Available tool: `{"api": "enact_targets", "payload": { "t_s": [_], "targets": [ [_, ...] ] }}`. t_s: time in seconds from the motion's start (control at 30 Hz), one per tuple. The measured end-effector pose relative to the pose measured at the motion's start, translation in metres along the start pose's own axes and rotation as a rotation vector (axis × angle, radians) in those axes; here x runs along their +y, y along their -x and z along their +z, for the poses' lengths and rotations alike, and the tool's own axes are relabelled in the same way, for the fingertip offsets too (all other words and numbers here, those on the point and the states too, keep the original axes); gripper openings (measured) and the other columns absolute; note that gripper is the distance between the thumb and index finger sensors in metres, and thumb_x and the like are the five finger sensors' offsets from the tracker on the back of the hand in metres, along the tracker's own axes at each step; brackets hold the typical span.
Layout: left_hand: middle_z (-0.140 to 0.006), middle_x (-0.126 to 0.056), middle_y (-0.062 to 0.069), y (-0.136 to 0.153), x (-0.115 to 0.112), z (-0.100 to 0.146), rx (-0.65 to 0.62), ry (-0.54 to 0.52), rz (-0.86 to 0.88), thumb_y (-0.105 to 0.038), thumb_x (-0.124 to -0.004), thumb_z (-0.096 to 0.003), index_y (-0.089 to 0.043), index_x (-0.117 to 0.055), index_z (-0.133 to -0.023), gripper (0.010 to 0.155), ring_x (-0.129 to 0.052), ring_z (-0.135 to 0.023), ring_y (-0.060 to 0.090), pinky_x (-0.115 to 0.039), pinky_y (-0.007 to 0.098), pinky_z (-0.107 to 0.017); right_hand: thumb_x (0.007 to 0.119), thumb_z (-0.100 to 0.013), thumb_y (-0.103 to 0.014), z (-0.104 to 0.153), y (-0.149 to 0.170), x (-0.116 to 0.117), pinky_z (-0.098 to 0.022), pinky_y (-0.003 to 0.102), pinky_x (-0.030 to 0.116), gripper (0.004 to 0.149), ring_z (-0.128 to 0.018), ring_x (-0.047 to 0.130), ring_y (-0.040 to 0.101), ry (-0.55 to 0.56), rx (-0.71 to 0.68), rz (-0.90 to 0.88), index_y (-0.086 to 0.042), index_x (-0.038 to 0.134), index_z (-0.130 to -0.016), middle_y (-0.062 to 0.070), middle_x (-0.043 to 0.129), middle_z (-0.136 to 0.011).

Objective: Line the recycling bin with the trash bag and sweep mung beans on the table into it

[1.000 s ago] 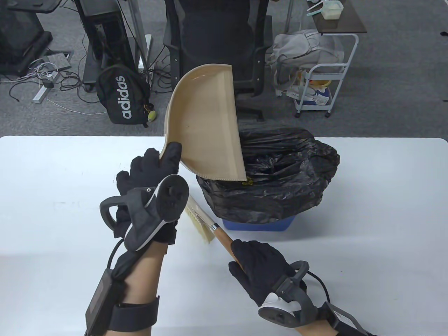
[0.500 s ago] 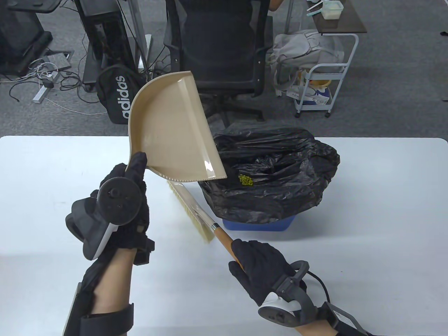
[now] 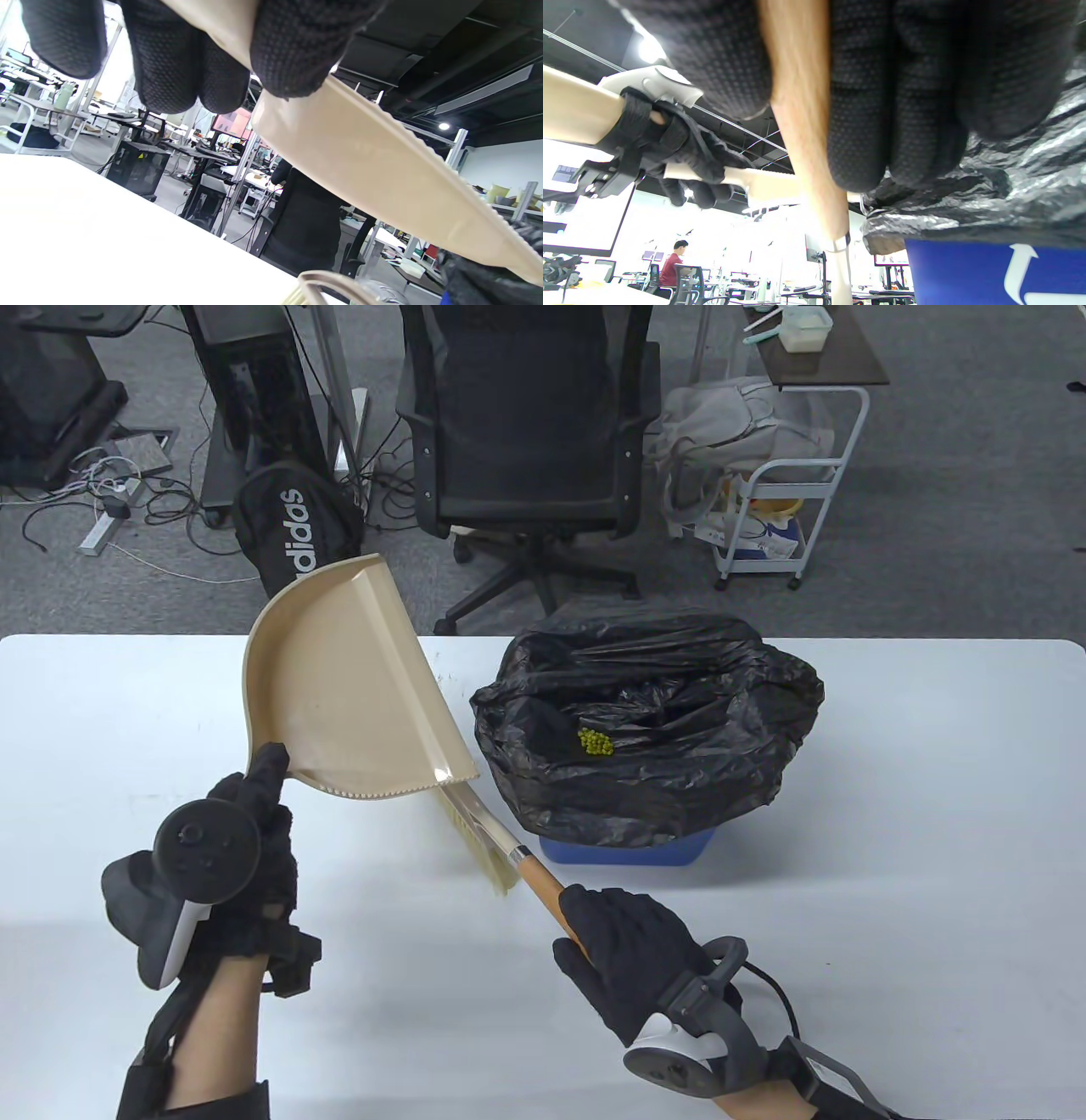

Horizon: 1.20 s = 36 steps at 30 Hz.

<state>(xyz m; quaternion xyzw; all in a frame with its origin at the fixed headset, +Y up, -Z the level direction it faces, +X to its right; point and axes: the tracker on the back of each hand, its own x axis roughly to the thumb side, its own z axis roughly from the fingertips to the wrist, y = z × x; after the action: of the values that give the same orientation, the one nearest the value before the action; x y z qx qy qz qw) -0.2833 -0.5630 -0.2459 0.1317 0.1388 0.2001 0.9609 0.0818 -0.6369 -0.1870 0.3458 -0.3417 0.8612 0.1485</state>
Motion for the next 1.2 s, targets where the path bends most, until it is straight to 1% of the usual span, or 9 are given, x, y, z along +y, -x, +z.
{"api": "enact_targets", "payload": {
  "t_s": [0.17, 0.37, 0.5, 0.63, 0.83, 1.03, 1.1, 1.2],
  "targets": [
    [-0.101, -0.088, 0.025, 0.036, -0.021, 0.002, 0.061, 0.019, 0.024, -0.018, -0.088, -0.0502, -0.026, -0.078, -0.105, 0.056, -0.09, -0.087, 0.056, -0.071, 0.079, -0.058, 0.084, -0.049, -0.036, 0.0, 0.0, 0.0, -0.037, 0.056, 0.089, 0.057, -0.051, 0.108, 0.044, -0.001, 0.003, 0.001, 0.005, 0.087, -0.087, 0.024, 0.106, -0.061],
    [-0.1, -0.089, 0.025, 0.075, -0.037, 0.003, 0.133, 0.009, 0.056, -0.018, -0.088, -0.0501, -0.026, -0.078, -0.105, 0.056, -0.09, -0.087, 0.056, -0.071, 0.079, -0.058, 0.083, -0.049, -0.036, 0.001, 0.0, 0.001, -0.037, 0.056, 0.089, 0.057, -0.051, 0.108, 0.044, -0.007, -0.002, 0.005, 0.005, 0.086, -0.088, 0.024, 0.106, -0.061],
    [-0.1, -0.089, 0.025, 0.095, -0.047, 0.004, 0.161, 0.006, 0.063, -0.018, -0.088, -0.05, -0.026, -0.078, -0.105, 0.056, -0.09, -0.086, 0.056, -0.071, 0.079, -0.058, 0.083, -0.049, -0.036, 0.0, 0.0, 0.002, -0.037, 0.056, 0.089, 0.057, -0.051, 0.108, 0.044, -0.011, -0.002, 0.004, 0.005, 0.086, -0.088, 0.024, 0.106, -0.061],
    [-0.1, -0.089, 0.025, 0.114, -0.065, 0.005, 0.194, 0.023, 0.058, -0.019, -0.088, -0.05, -0.026, -0.077, -0.105, 0.056, -0.09, -0.086, 0.056, -0.071, 0.079, -0.058, 0.083, -0.049, -0.036, 0.0, -0.001, 0.003, -0.037, 0.056, 0.089, 0.057, -0.051, 0.108, 0.044, -0.012, -0.002, 0.003, 0.005, 0.086, -0.088, 0.024, 0.106, -0.061],
    [-0.101, -0.088, 0.024, 0.13, -0.089, 0.004, 0.219, 0.036, 0.026, -0.019, -0.087, -0.05, -0.026, -0.077, -0.105, 0.056, -0.089, -0.087, 0.057, -0.069, 0.079, -0.06, 0.083, -0.049, -0.036, 0.0, -0.002, 0.004, -0.037, 0.056, 0.089, 0.057, -0.051, 0.108, 0.044, -0.013, -0.001, 0.002, 0.005, 0.086, -0.088, 0.024, 0.105, -0.061],
    [-0.1, -0.088, 0.024, 0.138, -0.104, 0.003, 0.225, 0.034, 0.002, -0.019, -0.087, -0.05, -0.026, -0.077, -0.105, 0.057, -0.089, -0.087, 0.057, -0.068, 0.079, -0.06, 0.083, -0.049, -0.036, 0.0, -0.002, 0.005, -0.037, 0.056, 0.089, 0.057, -0.051, 0.108, 0.044, -0.013, 0.0, 0.0, 0.005, 0.086, -0.088, 0.024, 0.105, -0.061],
    [-0.1, -0.088, 0.024, 0.14, -0.11, 0.002, 0.225, 0.047, 0.004, -0.019, -0.087, -0.05, -0.026, -0.076, -0.105, 0.057, -0.089, -0.087, 0.057, -0.068, 0.079, -0.06, 0.083, -0.049, -0.036, 0.0, -0.002, 0.007, -0.037, 0.056, 0.089, 0.057, -0.051, 0.108, 0.044, -0.013, 0.001, -0.001, 0.005, 0.086, -0.088, 0.024, 0.105, -0.061],
    [-0.1, -0.089, 0.024, 0.141, -0.114, 0.002, 0.225, 0.051, -0.001, -0.019, -0.087, -0.0499, -0.026, -0.077, -0.105, 0.057, -0.089, -0.087, 0.057, -0.068, 0.079, -0.06, 0.083, -0.049, -0.036, 0.0, -0.002, 0.007, -0.037, 0.056, 0.089, 0.057, -0.051, 0.108, 0.044, -0.014, 0.0, 0.0, 0.005, 0.086, -0.088, 0.024, 0.105, -0.061]
  ]
}}
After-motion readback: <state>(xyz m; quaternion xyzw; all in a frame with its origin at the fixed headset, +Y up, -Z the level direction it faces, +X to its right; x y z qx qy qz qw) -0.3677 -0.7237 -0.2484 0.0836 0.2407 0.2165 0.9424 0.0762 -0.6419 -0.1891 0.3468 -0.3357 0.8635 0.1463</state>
